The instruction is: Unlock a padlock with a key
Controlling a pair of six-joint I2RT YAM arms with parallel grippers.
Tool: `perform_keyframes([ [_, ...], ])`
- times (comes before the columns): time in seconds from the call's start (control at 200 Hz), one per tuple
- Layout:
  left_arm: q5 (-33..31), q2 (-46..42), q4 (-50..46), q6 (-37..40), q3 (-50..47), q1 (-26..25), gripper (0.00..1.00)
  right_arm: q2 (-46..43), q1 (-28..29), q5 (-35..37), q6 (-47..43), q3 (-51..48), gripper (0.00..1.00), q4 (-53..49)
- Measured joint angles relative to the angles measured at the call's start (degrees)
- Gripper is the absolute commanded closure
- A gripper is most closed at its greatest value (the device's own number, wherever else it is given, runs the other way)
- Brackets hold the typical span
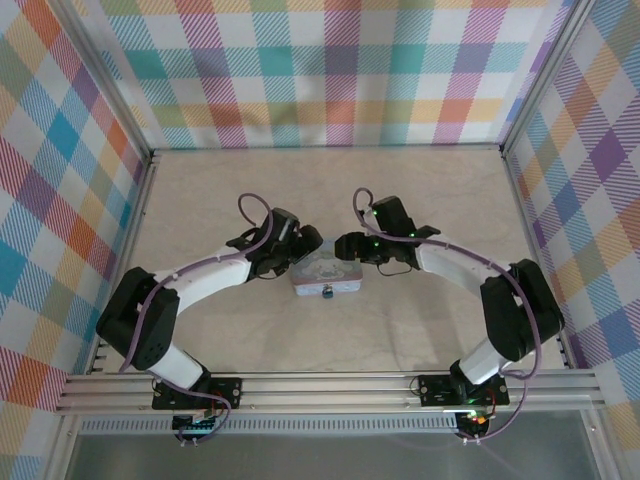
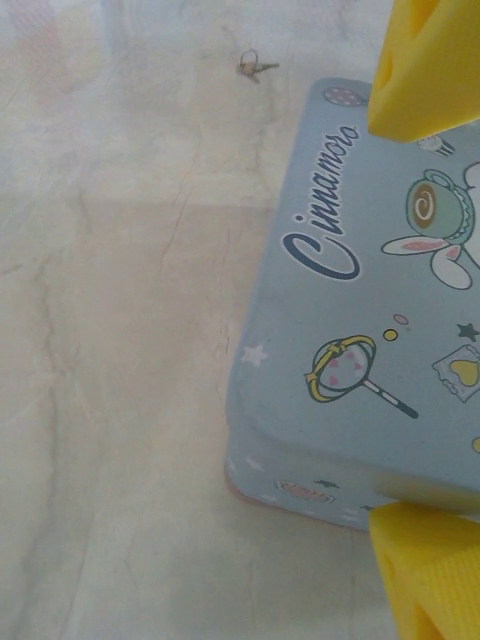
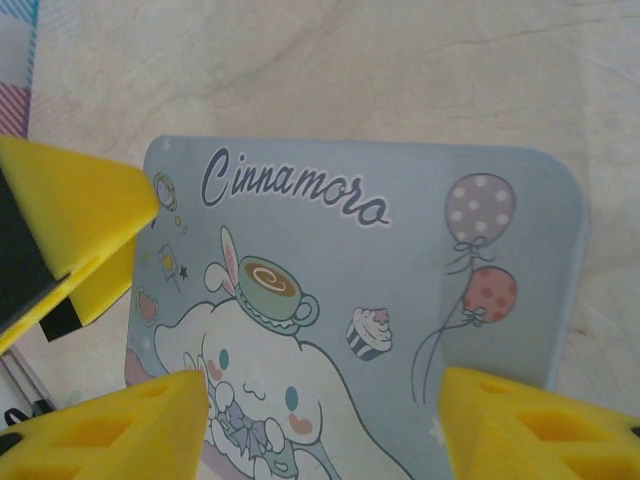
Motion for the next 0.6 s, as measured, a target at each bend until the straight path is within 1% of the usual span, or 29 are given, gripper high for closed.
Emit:
perform_keyframes([
  [0.225,1.9,0.6,0.8,0.2,0.5,0.0,0.07,-6.5,-0.5,5.5,0.2,-2.8,0.36,-3.5],
  [0.335,2.5,0.2,1.6,0.2,-0.7,0.0,0.08,-8.0,-0.7,7.4,0.6,-4.2,0.37,-4.3],
  [0.39,3.0,-0.1,1.8,0.2,-1.7,0.0,0.08,-7.9,-0.8,7.8,1.0,-4.8,0.39,-4.5],
  [0.53,3.8,-0.4,2.0,0.2,-4.1,0.0,0.09,-6.1,-0.8,7.3,2.1,-5.6,0.49,-4.2],
  [0.6,4.2,-0.4,2.1,0.2,-4.3,0.0,0.09,-4.4,-0.8,6.6,2.7,-5.6,0.51,-3.5],
])
